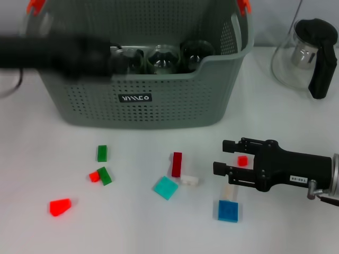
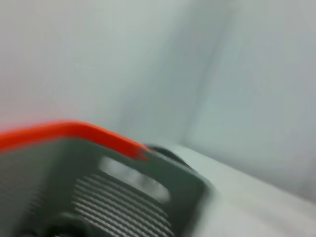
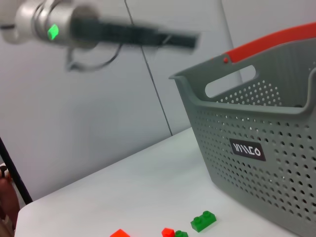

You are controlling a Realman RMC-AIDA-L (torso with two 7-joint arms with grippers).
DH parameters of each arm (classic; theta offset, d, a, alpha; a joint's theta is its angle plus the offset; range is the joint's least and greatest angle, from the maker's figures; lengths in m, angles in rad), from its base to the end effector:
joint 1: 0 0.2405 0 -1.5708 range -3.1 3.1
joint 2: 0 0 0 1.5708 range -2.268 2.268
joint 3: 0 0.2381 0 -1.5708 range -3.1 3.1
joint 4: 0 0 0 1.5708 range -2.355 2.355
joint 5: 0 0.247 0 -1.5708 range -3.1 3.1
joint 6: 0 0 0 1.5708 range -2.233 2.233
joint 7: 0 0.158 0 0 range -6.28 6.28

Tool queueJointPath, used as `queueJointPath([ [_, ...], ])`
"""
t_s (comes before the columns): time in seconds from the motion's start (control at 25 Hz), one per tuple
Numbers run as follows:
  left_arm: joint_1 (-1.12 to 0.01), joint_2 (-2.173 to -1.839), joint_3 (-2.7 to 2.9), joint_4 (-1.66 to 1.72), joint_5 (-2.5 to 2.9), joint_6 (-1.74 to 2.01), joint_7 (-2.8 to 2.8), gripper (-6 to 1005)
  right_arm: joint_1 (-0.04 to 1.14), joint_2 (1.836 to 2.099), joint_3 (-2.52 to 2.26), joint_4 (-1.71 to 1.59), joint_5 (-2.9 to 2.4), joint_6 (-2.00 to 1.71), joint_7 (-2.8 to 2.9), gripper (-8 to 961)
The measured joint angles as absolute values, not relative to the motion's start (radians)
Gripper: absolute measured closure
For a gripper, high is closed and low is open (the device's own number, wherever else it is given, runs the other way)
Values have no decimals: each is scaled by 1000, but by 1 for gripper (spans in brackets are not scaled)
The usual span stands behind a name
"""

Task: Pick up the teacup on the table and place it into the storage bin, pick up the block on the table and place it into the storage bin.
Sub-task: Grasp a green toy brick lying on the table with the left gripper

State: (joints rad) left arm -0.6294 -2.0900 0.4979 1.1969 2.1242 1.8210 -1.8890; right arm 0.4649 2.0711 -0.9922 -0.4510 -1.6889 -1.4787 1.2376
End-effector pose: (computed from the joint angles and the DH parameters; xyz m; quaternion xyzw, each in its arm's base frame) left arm -0.1924 0.3786 0.1187 -0.9315 -0.2393 -0.2251 0.1562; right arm 0.2696 0.3219 -0.0586 -0.9264 0.2299 0.2837 0.0922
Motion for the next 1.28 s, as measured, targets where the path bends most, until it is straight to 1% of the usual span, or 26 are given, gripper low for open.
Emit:
queueJointPath([
  [0.04,-605,-2097,491,1199,2124,1857,-1819,176,466,2071,-992,-451,-1689,-1478,1239,241],
  [0.2,-498,-2144,489,1195,2129,1891,-1582,179,466,2069,-993,-451,-1689,-1474,1240,241],
  [0.36,-456,-2166,512,1154,2206,1836,-1500,181,463,2069,-988,-450,-1689,-1474,1241,240],
  [0.96,-446,-2169,524,916,2360,1633,-1206,188,461,2068,-987,-440,-1689,-1456,1243,241],
  [1.28,-464,-2166,535,839,2430,1533,-1194,192,461,2068,-990,-438,-1689,-1448,1243,241],
])
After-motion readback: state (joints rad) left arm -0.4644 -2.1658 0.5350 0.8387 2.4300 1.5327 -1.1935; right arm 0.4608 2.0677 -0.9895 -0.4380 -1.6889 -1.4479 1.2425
